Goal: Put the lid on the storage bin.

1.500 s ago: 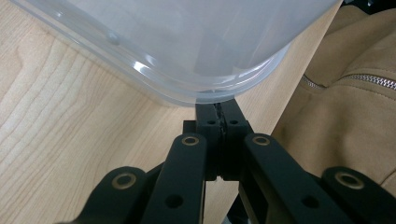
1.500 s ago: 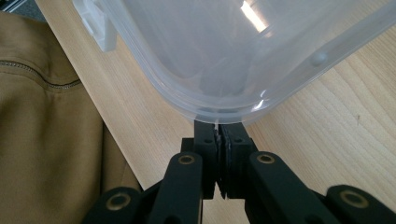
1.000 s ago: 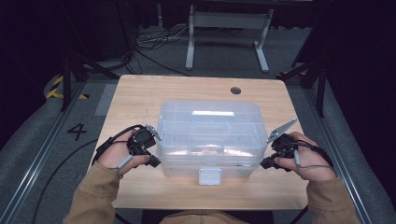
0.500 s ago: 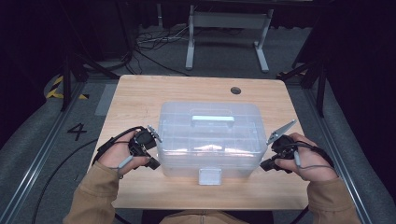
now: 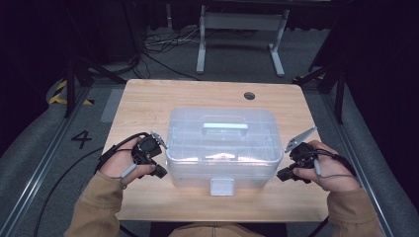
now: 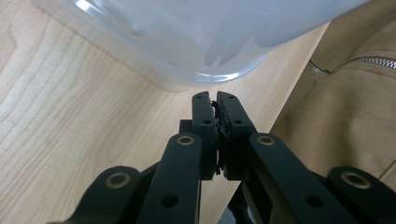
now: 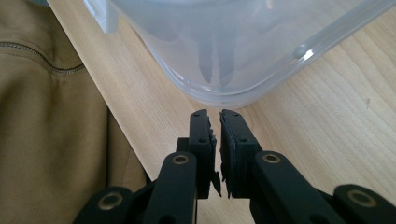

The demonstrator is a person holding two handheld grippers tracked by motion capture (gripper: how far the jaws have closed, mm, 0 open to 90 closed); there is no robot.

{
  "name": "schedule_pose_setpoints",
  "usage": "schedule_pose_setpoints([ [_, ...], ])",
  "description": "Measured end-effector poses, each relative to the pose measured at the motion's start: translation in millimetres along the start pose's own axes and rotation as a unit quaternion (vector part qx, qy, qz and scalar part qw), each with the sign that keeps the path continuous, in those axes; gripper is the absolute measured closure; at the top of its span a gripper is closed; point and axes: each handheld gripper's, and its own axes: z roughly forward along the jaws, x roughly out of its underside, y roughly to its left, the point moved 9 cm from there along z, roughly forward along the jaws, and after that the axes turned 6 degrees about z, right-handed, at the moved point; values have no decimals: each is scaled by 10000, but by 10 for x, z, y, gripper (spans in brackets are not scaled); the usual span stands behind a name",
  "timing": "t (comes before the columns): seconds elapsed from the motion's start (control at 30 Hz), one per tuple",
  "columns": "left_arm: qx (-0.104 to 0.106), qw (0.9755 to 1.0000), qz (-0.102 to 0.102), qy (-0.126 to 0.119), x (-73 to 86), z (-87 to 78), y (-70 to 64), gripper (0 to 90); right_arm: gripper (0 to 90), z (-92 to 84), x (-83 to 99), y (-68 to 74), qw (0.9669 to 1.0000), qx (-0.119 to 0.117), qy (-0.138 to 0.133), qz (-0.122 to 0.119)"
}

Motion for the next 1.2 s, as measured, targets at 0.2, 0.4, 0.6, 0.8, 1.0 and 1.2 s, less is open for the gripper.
schedule_pose_setpoints([
  [0.2, -239, 9979, -265, -538, 63, -184, 71, 855, 825, -85, -50, -57, 9998, 51, -212, 15],
  [0.4, -478, 9910, -621, -1090, 137, -355, 172, 842, 821, -207, -71, -142, 9988, 128, -460, 79],
  [0.6, -706, 9810, -925, -1553, 165, -463, 284, 842, 811, -277, -107, -243, 9968, 242, -735, 216],
  [0.8, -963, 9693, -1136, -1955, 158, -525, 426, 830, 786, -341, -148, -351, 9922, 373, -1112, 425],
  [1.0, -1297, 9533, -1310, -2392, 133, -532, 632, 792, 750, -403, -204, -524, 9815, 612, -1671, 704],
  [1.2, -1400, 9385, -1514, -2769, 92, -499, 777, 701, 696, -448, -205, -696, 9701, 838, -2073, 950],
])
